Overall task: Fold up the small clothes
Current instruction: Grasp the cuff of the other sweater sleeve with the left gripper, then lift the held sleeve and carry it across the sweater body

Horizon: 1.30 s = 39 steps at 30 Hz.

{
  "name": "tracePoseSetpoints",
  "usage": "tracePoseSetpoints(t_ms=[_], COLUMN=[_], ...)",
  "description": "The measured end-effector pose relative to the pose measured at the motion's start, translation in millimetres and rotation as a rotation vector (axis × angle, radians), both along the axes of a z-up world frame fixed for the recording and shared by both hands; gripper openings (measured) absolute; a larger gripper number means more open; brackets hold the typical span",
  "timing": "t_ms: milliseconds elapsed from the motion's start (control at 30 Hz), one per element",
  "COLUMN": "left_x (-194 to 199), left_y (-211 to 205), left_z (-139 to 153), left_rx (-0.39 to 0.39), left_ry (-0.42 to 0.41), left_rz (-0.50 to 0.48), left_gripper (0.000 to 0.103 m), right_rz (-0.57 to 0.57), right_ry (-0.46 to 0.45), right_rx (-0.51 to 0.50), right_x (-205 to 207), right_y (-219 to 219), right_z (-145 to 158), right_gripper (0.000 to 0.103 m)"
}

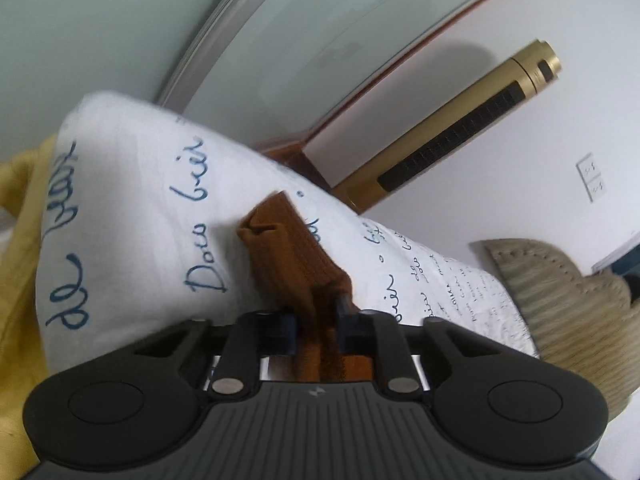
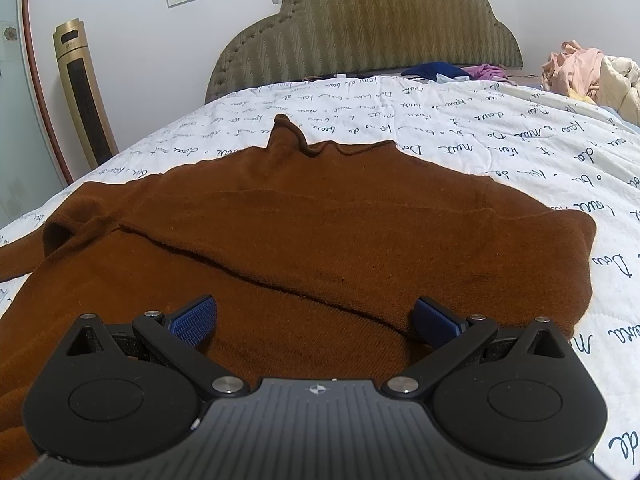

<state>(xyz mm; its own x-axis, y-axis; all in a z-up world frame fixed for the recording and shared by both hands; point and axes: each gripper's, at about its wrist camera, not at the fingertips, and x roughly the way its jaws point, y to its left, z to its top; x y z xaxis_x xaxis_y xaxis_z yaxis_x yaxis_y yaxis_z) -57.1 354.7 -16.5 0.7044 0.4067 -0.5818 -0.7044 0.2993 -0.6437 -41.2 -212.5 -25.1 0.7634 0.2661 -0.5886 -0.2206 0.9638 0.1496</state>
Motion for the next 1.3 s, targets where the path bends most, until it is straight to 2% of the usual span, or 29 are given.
tracePoseSetpoints(t_ms=[200, 267, 433, 633, 767, 867, 933, 1033, 1133, 1233, 1267, 1300], left_x=[12.1, 13.6, 29.5, 38.6, 47.6, 59.5, 70.8, 75.0, 66.1, 44.4, 31.0, 18.8], left_y=[-28.8, -38.1, -52.9, -63.9, -77.1, -102.3, -119.9, -140.2, -144.6, -131.0, -121.8, -111.5], left_z=[34.4, 50.3, 90.9, 144.4, 157.9, 156.8, 152.1, 131.7, 96.6, 54.2, 38.6, 24.0], left_rx=[0.231, 0.307, 0.442, 0.550, 0.557, 0.621, 0.656, 0.563, 0.393, 0.208, 0.151, 0.098], left_ry=[0.107, 0.116, 0.100, 0.009, -0.024, 0.004, 0.039, 0.061, 0.078, 0.089, 0.095, 0.104], left_rz=[0.007, 0.022, 0.040, 0.123, 0.000, -0.141, -0.284, -0.438, -0.506, -0.465, -0.435, -0.395], left_gripper=[0.007, 0.007, 0.007, 0.007, 0.004, 0.002, 0.002, 0.002, 0.004, 0.010, 0.016, 0.028], right_rz=[0.000, 0.000, 0.000, 0.000, 0.000, -0.001, -0.001, 0.000, 0.000, 0.001, 0.001, 0.002], right_ry=[-0.001, -0.001, 0.003, 0.003, 0.002, 0.003, 0.003, 0.001, 0.001, 0.002, 0.002, 0.002], right_rx=[-0.003, -0.003, 0.000, 0.007, 0.014, 0.023, 0.027, 0.038, 0.051, 0.048, 0.045, 0.042], right_x=[-0.8, -0.9, -0.8, -0.2, 0.3, 0.8, 0.9, 0.4, 0.1, 0.0, 0.1, 0.0], right_y=[1.1, 1.1, 1.3, 0.8, -0.5, -1.4, -1.8, -3.5, -5.5, -5.1, -4.6, -4.3], right_z=[-0.7, -0.8, -2.1, -2.8, -3.4, -3.9, -4.1, -4.3, -4.7, -4.9, -4.8, -4.6], right_gripper=[0.103, 0.103, 0.103, 0.103, 0.103, 0.103, 0.103, 0.103, 0.103, 0.103, 0.103, 0.103])
